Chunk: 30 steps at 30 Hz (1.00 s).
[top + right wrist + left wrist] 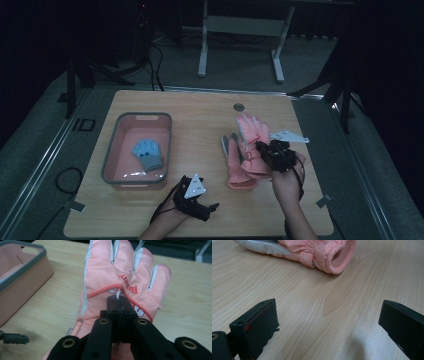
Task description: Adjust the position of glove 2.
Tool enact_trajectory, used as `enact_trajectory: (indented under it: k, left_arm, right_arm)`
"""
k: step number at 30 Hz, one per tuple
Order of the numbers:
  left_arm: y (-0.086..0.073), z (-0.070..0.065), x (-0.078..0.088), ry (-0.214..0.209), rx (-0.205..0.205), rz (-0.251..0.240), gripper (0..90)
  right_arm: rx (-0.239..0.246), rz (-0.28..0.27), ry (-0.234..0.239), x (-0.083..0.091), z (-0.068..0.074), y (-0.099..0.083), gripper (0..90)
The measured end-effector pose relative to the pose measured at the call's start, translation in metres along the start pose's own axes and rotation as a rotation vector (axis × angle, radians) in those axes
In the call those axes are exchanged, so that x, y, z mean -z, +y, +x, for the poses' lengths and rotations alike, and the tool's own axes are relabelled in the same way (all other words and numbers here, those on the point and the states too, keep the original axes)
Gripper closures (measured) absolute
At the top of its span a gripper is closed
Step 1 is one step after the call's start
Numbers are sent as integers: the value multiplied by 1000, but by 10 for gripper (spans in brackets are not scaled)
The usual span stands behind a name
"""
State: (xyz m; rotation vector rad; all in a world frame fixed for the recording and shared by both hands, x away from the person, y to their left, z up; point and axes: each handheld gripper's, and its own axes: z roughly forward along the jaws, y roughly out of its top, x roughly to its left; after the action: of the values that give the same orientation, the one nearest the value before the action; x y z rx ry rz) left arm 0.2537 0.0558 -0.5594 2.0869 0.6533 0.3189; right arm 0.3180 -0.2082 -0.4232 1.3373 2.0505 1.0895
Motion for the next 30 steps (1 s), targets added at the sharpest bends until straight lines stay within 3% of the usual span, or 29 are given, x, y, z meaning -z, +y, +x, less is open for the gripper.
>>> enact_trajectory:
  k: [5,7,9,18,22,26,30]
  left_arm:
    - [0,0,0,-1,-3,4,25]
    - [0,0,0,0,-4,2,25]
    - [0,0,0,-1,-6,3,25]
    - [0,0,0,-1,-5,6,25]
    - [0,0,0,9,-10,9,25]
    - [0,-1,-1,18,-20,21,25]
    - [0,-1,-1,19,-14,21,25]
  right_arm:
    - [-24,32,20,-18,11,-10,891]
    - [-26,40,0,-25,13,-15,890]
    - [-51,55,9,-31,13,-20,889]
    - [-75,100,11,-57,19,-37,861]
    - [-54,104,12,-63,23,-44,821]
    - [-40,98,9,-62,23,-43,748]
    - [-13,71,35,-55,20,-40,536]
